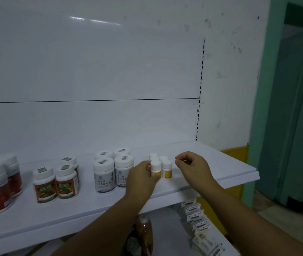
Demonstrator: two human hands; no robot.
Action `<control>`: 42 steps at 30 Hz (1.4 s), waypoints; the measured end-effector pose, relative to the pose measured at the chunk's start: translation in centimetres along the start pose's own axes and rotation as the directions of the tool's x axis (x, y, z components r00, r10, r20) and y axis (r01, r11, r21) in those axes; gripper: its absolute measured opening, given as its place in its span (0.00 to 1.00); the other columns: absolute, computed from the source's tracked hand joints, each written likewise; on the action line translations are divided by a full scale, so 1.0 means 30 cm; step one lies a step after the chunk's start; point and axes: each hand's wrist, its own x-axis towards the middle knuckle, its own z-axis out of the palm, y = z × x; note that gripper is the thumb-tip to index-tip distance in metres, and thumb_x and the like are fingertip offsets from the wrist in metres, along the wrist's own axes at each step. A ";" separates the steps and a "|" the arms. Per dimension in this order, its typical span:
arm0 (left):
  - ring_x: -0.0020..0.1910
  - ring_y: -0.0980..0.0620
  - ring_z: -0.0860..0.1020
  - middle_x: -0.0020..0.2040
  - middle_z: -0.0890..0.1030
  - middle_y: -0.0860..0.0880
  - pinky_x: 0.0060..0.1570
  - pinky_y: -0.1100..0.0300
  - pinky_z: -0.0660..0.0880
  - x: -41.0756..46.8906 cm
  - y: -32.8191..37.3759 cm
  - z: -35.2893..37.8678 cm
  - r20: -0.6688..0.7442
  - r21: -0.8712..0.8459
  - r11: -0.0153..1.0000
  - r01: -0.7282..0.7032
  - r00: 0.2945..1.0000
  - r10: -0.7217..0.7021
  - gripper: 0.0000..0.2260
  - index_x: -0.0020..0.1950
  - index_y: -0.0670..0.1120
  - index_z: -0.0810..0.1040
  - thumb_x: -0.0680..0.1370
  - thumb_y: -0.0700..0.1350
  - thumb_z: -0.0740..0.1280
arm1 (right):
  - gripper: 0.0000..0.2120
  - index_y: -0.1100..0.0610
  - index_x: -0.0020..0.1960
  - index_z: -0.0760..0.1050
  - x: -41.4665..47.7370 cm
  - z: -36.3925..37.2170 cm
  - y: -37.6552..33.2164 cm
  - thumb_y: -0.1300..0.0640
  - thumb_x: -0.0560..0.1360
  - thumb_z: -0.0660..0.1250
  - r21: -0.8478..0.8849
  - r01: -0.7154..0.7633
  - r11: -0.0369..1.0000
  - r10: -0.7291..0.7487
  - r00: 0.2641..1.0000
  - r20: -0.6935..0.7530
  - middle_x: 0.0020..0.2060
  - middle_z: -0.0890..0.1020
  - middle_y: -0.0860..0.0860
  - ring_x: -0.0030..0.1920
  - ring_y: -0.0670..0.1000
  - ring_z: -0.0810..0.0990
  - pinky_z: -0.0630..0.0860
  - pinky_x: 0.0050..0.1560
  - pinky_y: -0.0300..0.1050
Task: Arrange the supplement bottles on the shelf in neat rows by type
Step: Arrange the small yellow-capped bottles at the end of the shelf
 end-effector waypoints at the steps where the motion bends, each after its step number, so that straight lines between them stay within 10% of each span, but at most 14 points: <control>1: 0.48 0.53 0.79 0.52 0.82 0.50 0.52 0.57 0.77 0.004 -0.005 0.011 0.007 0.021 1.000 0.009 1.000 -0.009 0.15 0.56 0.48 0.77 0.71 0.45 0.72 | 0.03 0.52 0.46 0.78 0.022 -0.003 0.003 0.57 0.75 0.66 -0.059 0.011 0.998 -0.011 1.000 0.000 0.41 0.79 0.45 0.42 0.43 0.76 0.71 0.39 0.33; 9: 0.45 0.58 0.74 0.53 0.82 0.50 0.47 0.65 0.68 0.035 -0.052 0.064 -0.009 0.089 0.995 -0.040 0.999 0.041 0.11 0.57 0.47 0.77 0.75 0.47 0.67 | 0.03 0.49 0.39 0.75 0.198 0.090 -0.010 0.52 0.71 0.68 -0.238 -0.150 0.960 0.176 0.980 0.093 0.40 0.79 0.44 0.48 0.50 0.78 0.75 0.58 0.55; 19: 0.63 0.54 0.74 0.65 0.75 0.51 0.64 0.60 0.69 0.032 -0.056 0.078 -0.045 0.039 0.998 -0.047 0.998 0.049 0.24 0.71 0.50 0.66 0.75 0.45 0.67 | 0.05 0.55 0.42 0.77 0.263 0.190 -0.009 0.55 0.67 0.69 -0.426 -0.225 0.876 0.288 0.954 0.088 0.44 0.81 0.53 0.48 0.53 0.79 0.75 0.57 0.56; 28: 0.61 0.47 0.76 0.62 0.77 0.46 0.60 0.60 0.65 0.007 -0.073 0.089 -0.176 0.135 0.950 -0.281 0.937 0.302 0.23 0.65 0.43 0.73 0.71 0.42 0.73 | 0.12 0.53 0.55 0.75 0.221 0.015 -0.097 0.55 0.73 0.70 0.141 -0.120 0.983 0.137 0.983 -0.121 0.49 0.78 0.51 0.48 0.49 0.77 0.74 0.50 0.43; 34: 0.58 0.55 0.76 0.60 0.77 0.50 0.61 0.60 0.73 -0.051 -0.002 0.016 -0.185 -0.203 0.940 -0.273 0.954 0.237 0.14 0.59 0.55 0.72 0.76 0.43 0.67 | 0.04 0.55 0.47 0.80 0.067 -0.076 -0.204 0.57 0.75 0.67 0.406 -0.191 0.893 0.136 0.978 0.161 0.47 0.82 0.55 0.46 0.52 0.81 0.79 0.40 0.40; 37: 0.45 0.58 0.82 0.49 0.82 0.52 0.42 0.67 0.78 -0.102 0.087 -0.057 0.031 -0.694 0.720 -0.003 0.999 0.033 0.13 0.51 0.54 0.76 0.72 0.39 0.71 | 0.09 0.58 0.51 0.81 0.009 -0.075 -0.232 0.55 0.75 0.67 0.394 -0.221 0.892 0.113 0.953 0.281 0.49 0.83 0.57 0.49 0.55 0.82 0.80 0.44 0.42; 42: 0.40 0.45 0.84 0.46 0.84 0.40 0.41 0.57 0.81 -0.159 0.119 -0.151 0.226 -0.938 0.242 0.248 0.967 -0.113 0.07 0.50 0.42 0.77 0.73 0.35 0.66 | 0.10 0.61 0.52 0.80 -0.061 -0.032 -0.285 0.56 0.75 0.67 0.360 -0.197 0.912 0.052 0.925 0.376 0.46 0.83 0.57 0.43 0.51 0.81 0.79 0.43 0.41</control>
